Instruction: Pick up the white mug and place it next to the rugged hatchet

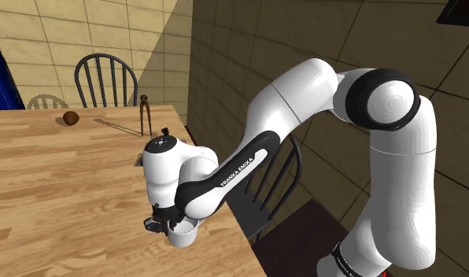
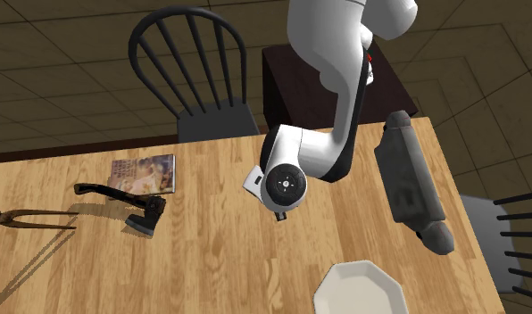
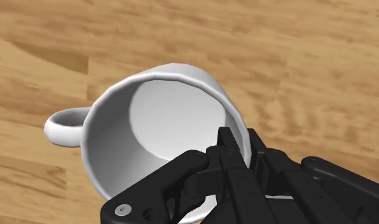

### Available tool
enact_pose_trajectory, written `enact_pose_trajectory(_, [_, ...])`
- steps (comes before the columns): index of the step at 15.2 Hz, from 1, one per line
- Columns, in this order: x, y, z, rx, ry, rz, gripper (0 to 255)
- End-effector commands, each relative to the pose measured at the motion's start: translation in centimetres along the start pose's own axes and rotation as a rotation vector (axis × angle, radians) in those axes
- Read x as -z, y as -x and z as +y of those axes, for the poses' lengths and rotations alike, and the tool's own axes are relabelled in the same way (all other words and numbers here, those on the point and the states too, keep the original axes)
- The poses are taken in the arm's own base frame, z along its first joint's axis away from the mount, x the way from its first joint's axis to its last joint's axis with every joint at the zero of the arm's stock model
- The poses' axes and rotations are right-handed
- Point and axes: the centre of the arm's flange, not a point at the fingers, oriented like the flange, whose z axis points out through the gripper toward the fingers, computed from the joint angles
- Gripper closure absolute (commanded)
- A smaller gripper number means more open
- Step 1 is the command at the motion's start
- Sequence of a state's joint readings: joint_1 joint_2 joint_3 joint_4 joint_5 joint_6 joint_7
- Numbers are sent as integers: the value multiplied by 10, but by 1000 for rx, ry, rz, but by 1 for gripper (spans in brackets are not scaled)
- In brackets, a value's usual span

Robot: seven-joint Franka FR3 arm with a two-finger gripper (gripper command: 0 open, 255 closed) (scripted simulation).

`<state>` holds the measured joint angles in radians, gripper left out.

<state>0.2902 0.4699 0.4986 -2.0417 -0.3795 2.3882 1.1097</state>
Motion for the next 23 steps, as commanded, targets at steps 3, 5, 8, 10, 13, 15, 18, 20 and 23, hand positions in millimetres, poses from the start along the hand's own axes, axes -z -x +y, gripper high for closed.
enact_pose_trajectory(3, [18, 0, 1, 0, 0, 0, 255])
enact_pose_trajectory(5, [29, 0, 2, 0, 0, 0, 255])
enact_pose_trajectory(8, [44, 0, 2, 0, 0, 0, 255])
enact_pose_trajectory(10, [55, 0, 3, 0, 0, 0, 255])
enact_pose_trajectory(13, [71, 0, 4, 0, 0, 0, 255])
enact_pose_trajectory(15, [81, 0, 4, 0, 0, 0, 255])
enact_pose_trajectory(18, [97, 0, 5, 0, 0, 0, 255])
enact_pose_trajectory(20, [108, 0, 6, 0, 0, 0, 255])
enact_pose_trajectory(23, [124, 0, 6, 0, 0, 0, 255])
